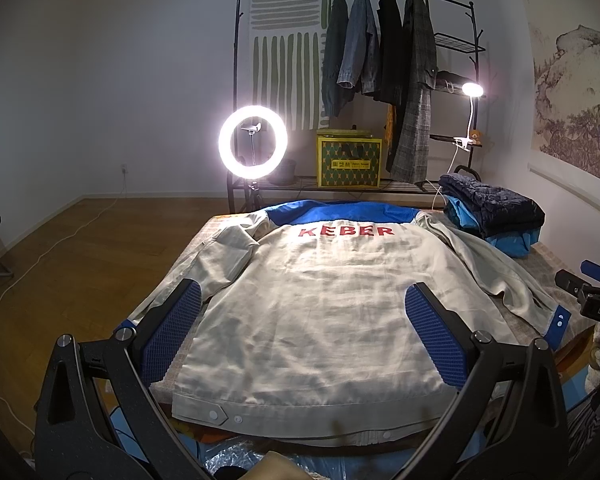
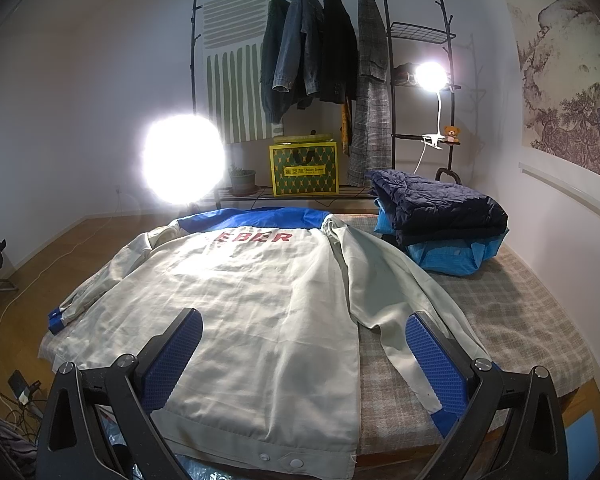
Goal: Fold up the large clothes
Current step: 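Move the left tool to the blue sleeve cuff of the jacket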
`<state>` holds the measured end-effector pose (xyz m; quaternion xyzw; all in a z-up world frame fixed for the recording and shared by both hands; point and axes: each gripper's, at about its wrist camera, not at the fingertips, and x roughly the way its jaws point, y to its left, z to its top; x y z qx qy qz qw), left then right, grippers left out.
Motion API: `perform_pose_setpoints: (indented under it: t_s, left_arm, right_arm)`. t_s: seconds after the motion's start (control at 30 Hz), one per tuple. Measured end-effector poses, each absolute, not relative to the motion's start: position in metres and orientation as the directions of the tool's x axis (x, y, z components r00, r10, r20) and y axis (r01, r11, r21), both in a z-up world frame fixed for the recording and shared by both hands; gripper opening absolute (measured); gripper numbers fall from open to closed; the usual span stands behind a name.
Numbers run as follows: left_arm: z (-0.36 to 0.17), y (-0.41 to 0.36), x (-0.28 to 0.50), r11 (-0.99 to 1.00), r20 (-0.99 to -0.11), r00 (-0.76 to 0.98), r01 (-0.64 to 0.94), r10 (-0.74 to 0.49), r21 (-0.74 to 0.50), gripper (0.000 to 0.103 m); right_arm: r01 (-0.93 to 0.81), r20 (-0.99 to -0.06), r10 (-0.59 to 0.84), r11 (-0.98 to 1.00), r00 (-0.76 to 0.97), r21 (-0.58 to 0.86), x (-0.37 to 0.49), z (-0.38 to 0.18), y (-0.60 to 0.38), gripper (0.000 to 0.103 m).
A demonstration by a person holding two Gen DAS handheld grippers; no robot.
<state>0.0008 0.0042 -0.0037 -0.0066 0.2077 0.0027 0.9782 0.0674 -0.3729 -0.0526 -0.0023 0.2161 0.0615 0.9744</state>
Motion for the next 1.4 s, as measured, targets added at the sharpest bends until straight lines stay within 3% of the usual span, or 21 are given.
perform_pose_setpoints:
  t_s: [1.4]
  left_arm:
    - [-0.027,0.060,0.014,0.992,-0.478,0.872,-0.124,0.107,-0.004,0.103]
  right_arm:
    - [-0.235,-0.458,0.203,0.972,0.865,-0.012,0.105,-0.053,-0.280,0.103]
